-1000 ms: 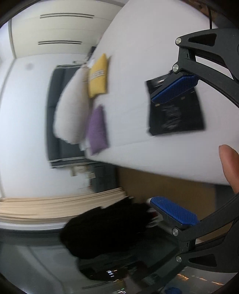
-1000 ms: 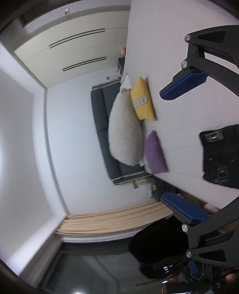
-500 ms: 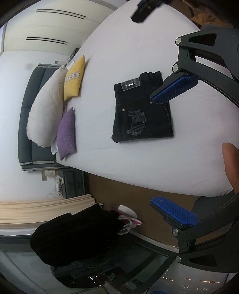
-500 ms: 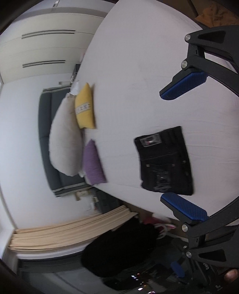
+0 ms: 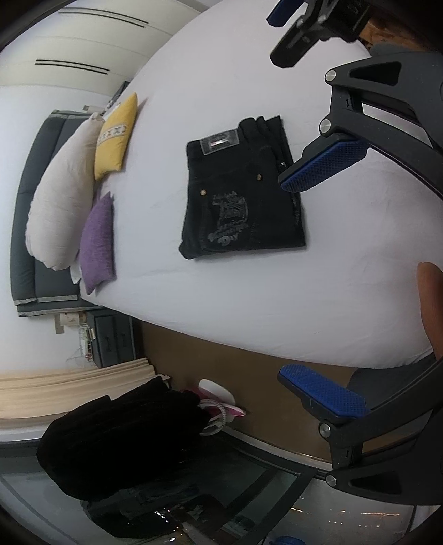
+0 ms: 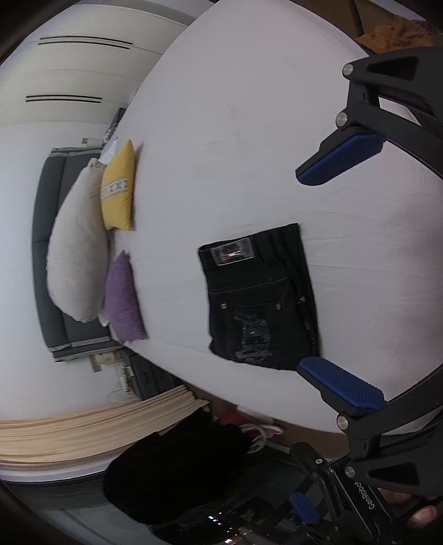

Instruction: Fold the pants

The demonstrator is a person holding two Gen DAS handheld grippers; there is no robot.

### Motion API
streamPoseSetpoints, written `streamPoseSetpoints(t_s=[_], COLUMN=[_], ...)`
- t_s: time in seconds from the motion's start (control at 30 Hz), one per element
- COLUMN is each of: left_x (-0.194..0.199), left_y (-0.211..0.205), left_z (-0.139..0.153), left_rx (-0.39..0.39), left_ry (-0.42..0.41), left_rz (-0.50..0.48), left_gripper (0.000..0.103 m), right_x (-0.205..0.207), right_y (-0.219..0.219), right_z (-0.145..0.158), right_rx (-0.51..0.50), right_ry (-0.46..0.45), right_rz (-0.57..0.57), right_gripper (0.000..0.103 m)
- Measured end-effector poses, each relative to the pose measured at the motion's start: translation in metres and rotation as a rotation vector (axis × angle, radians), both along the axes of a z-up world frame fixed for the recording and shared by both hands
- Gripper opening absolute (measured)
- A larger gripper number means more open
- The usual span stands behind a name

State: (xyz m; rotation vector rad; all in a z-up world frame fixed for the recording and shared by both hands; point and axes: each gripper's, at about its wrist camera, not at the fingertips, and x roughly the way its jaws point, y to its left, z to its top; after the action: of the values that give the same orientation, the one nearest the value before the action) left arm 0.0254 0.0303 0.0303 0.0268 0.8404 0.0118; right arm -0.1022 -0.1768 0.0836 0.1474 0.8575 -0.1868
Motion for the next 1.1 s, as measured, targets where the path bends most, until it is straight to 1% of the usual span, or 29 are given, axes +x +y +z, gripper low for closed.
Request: streamPoseSetpoints(t_s=[0.1, 0.3, 0.5, 0.67, 1.1], left_x=[0.003, 0.007, 0.01, 0.013, 0.01], left_y=[-0.001, -0.005, -0.004, -0.002, -0.009], left_z=[-0.009, -0.022, -0.03, -0.034, -0.04], left_rx=[0.007, 0.014, 0.03, 0.035, 0.044], left_ry=[0.016, 0.038, 0.054, 0.061, 0.06], left_rz=[0.001, -0.01, -0.009, -0.001, -0.003], left_gripper=[0.103, 0.103, 0.103, 0.103, 0.103], right_x=[0.003, 0.0, 0.001, 0.003, 0.0], right_y=[-0.001, -0.003, -0.009, -0.007, -0.005], right_z=[-0.009, -0.016, -0.018, -0.023, -0.026], right_rx=[0.0, -0.02, -0.029, -0.06, -0.069], right_ry=[0.028, 0.054, 0.072, 0.102, 0.105], right_rz=[-0.001, -0.015, -0.036, -0.04, -0.042], right_gripper=[0.103, 0.103, 0.103, 0.103, 0.103])
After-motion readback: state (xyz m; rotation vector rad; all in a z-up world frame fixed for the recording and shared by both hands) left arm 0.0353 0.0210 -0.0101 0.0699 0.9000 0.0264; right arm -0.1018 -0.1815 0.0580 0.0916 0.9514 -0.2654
